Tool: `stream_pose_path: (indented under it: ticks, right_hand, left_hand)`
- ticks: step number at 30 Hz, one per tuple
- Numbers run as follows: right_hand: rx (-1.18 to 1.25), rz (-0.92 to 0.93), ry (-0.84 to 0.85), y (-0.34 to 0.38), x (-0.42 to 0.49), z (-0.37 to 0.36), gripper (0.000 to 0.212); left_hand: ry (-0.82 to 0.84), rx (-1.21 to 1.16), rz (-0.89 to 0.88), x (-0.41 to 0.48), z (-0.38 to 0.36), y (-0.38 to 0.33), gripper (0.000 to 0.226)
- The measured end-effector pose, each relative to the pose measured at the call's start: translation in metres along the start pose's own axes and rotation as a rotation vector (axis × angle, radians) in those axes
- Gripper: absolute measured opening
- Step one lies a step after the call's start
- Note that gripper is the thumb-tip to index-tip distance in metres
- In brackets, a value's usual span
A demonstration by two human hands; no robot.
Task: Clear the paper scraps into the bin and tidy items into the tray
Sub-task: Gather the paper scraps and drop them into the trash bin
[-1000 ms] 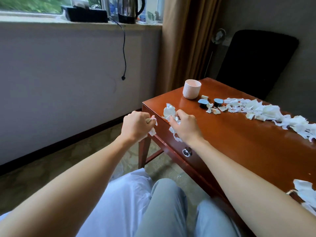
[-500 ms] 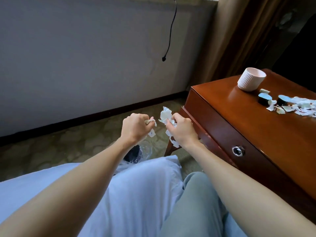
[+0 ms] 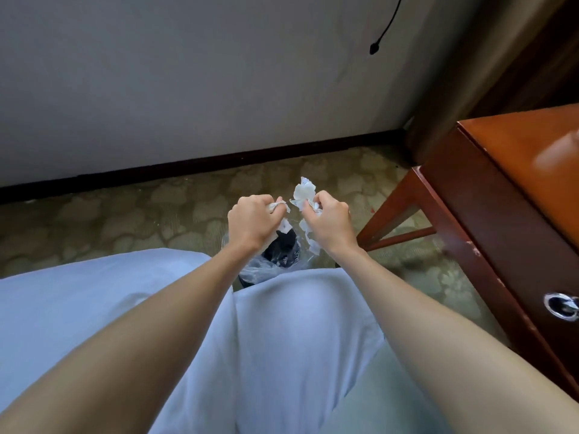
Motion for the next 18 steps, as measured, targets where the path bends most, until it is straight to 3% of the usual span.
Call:
stream_pose_path:
  ticks: [10, 18]
  right_hand:
    - [0.094, -0.108, 0.037, -0.04, 0.031, -0.069, 0.031]
    - [0.196, -0.207, -0.039, -0.07, 0.06, -0.1, 0.034]
  left_hand:
    - [-0.004, -0.126, 0.195, 0.024, -0.044, 0.074, 0.044]
    - [-0.019, -0.167, 0.278, 0.048, -0.082, 0.109, 0.044]
Point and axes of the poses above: each hand's wrist, its own x-axis towards the middle knuckle, its own z-axis out of the back of the hand, y = z × x, the point moved 9 cm from there along x, towards the middle knuckle, and after that the axes turned 10 degrees about y, right-handed, at the moved point
